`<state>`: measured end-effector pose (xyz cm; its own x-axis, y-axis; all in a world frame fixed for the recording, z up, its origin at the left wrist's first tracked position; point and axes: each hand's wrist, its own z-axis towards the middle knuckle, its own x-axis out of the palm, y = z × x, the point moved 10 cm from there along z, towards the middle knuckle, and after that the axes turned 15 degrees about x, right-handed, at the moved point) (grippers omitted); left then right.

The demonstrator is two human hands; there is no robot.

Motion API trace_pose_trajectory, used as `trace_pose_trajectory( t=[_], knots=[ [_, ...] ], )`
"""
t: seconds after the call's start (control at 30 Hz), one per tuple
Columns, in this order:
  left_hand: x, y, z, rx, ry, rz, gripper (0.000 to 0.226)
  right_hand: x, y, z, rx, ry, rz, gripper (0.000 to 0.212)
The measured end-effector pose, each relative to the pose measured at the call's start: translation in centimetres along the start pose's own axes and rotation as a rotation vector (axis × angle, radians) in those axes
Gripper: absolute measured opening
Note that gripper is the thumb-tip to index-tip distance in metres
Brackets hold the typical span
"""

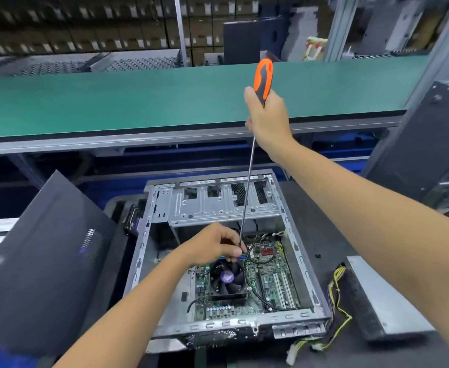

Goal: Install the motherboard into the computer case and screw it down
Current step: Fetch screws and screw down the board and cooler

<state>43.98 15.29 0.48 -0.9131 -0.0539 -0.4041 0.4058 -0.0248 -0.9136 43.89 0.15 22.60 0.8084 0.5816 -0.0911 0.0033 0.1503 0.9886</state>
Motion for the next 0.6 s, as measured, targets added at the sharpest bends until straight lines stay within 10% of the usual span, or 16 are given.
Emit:
trace_pose_trajectory(
  t=[0.33,0.6],
  knots=[
    [0.4,0.8,0.4,0.015,-0.004,0.277,0.019,1.2,-0.2,-1.1,-0.042,0.133,-0.048,0.035],
    [3.7,-0.5,1.7,0.059,0.166,0.284,0.021,3.6,-1.5,-2.9,0.126,0.692,-0.283,0.033]
  ],
)
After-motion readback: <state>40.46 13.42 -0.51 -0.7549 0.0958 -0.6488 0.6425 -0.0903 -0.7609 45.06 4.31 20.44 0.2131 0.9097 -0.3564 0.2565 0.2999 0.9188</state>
